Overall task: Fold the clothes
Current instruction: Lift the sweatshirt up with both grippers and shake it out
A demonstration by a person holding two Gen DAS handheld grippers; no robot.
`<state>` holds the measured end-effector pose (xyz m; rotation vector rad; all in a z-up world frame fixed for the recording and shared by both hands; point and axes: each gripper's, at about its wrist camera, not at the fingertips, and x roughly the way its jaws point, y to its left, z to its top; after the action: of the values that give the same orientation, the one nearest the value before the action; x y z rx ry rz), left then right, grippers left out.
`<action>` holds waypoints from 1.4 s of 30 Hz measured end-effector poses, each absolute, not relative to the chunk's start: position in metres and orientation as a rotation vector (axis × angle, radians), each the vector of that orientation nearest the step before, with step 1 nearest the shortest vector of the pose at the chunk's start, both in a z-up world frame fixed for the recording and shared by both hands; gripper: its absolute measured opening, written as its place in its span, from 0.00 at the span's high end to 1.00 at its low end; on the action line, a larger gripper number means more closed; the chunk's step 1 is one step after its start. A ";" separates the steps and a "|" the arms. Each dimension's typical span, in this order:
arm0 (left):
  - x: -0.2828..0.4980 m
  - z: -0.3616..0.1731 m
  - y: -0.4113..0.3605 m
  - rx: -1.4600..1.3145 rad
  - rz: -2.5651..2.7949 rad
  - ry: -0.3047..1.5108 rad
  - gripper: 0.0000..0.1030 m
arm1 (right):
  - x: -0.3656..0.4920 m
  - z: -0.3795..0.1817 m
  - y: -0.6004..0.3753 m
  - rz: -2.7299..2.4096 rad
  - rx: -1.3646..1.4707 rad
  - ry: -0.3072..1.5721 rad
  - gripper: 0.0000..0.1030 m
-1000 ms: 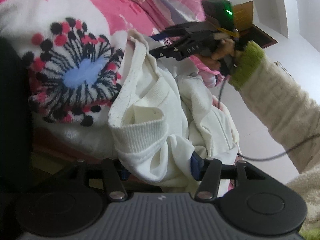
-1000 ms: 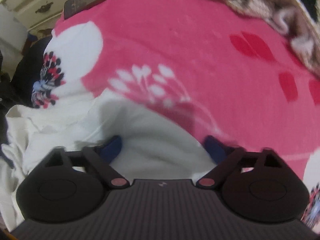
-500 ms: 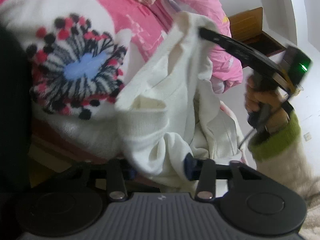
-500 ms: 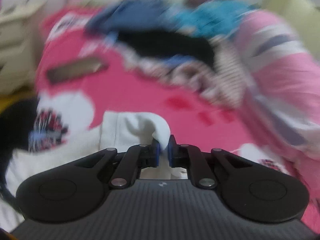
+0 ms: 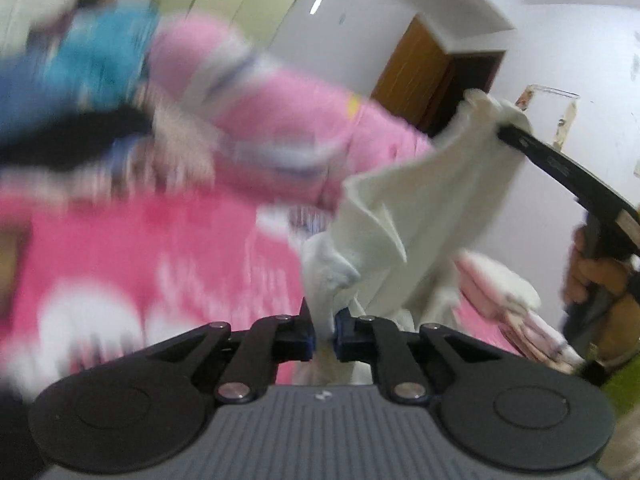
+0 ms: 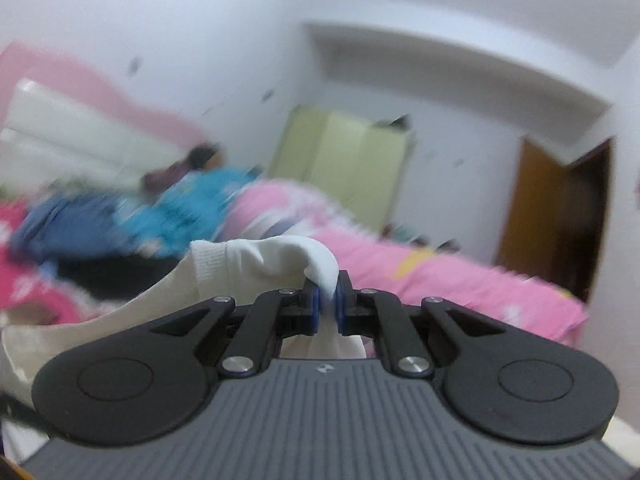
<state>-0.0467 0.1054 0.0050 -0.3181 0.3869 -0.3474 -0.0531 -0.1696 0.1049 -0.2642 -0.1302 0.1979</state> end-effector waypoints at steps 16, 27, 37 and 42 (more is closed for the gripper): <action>-0.038 0.218 0.069 -0.110 -0.358 -0.153 0.92 | -0.102 0.238 -0.263 0.053 -0.041 -0.482 0.94; -0.069 0.303 0.050 -0.056 -0.352 -0.346 0.92 | -0.145 0.282 -0.282 0.051 -0.085 -0.657 0.94; -0.068 0.340 0.021 0.020 -0.292 -0.415 0.92 | -0.118 0.310 -0.290 0.066 -0.096 -0.702 0.94; -0.033 0.311 0.016 0.011 -0.295 -0.345 0.92 | -0.095 0.293 -0.299 0.086 -0.091 -0.659 0.94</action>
<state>-0.0327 0.0164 0.3106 0.0111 -0.3451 -0.2949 -0.0950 -0.2995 0.2925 -0.0914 -0.6587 0.0862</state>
